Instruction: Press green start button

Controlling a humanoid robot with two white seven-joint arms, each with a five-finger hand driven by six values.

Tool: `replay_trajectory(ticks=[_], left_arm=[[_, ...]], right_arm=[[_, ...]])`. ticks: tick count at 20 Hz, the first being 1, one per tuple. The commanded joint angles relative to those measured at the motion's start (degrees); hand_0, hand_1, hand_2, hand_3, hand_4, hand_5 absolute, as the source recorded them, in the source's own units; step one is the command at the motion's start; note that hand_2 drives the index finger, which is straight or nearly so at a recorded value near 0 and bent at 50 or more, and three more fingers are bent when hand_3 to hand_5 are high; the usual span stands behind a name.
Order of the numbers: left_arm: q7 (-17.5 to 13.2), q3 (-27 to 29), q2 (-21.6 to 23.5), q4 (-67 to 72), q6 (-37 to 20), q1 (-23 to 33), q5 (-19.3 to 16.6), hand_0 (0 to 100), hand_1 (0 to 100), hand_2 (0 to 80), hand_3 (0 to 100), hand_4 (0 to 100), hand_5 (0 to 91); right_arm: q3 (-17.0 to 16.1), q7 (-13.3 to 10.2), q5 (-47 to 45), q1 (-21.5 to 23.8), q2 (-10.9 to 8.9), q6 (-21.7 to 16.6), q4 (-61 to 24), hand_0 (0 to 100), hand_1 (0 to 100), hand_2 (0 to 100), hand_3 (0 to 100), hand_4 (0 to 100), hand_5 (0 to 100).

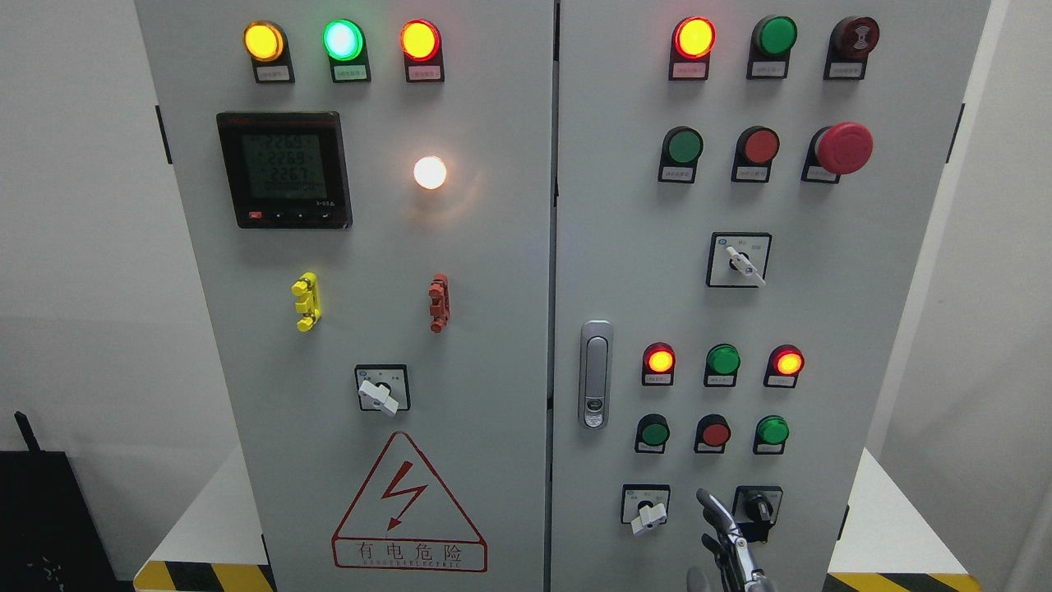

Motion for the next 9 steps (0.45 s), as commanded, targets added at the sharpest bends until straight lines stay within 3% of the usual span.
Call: replay_trajectory(ticks=[1,9], left_arm=[[0.0,0.0,0.0,0.0,0.0,0.0,0.0,12,56,0.0,0,0,0.0],[0.0,0.0,0.0,0.0,0.0,0.0,0.0,12,56,0.0,0,0,0.0]], right_arm=[[0.7,0.4,-4.1,0.3,-0.15,0.7,-1.4,40,16,0,0,0,0],[0.7,0.5,-4.0,0.1,-0.15,0.7,-1.3,36,16,0,0,0,0]])
